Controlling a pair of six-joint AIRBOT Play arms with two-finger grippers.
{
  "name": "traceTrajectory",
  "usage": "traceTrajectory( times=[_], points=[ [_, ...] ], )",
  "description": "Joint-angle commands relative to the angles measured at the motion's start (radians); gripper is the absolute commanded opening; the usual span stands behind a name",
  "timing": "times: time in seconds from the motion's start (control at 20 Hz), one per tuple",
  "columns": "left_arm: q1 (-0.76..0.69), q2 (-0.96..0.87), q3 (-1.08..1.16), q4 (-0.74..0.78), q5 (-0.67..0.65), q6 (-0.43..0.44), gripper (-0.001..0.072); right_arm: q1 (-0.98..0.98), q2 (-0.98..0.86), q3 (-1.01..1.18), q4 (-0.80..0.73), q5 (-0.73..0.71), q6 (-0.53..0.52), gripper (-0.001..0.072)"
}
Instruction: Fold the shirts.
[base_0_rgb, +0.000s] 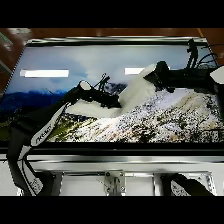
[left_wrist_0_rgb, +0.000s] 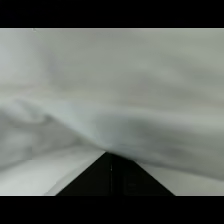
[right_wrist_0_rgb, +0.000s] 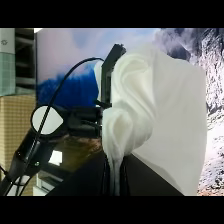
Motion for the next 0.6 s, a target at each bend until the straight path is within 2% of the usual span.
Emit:
traceTrajectory(
  times=[0.0,0.15,0.4,0.55],
  points=[
    [0.069,0.061,0.000,0.065,0.006,0.030,0.0047,0.034,-0.001,0.001,0.023,-0.036,-0.002,0.0070],
    [0.251,0.209,0.000,0.162,-0.021,0.060,0.0047,0.155,-0.034,0.001,0.025,-0.203,-0.036,0.0069],
    [0.625,0.489,0.000,0.161,-0.065,0.058,0.0047,0.425,-0.188,0.002,0.041,-0.568,-0.049,0.0069],
    [0.765,0.601,0.000,0.161,-0.133,0.057,0.0048,0.553,-0.316,0.002,0.174,-0.777,-0.053,0.0069]
  ],
)
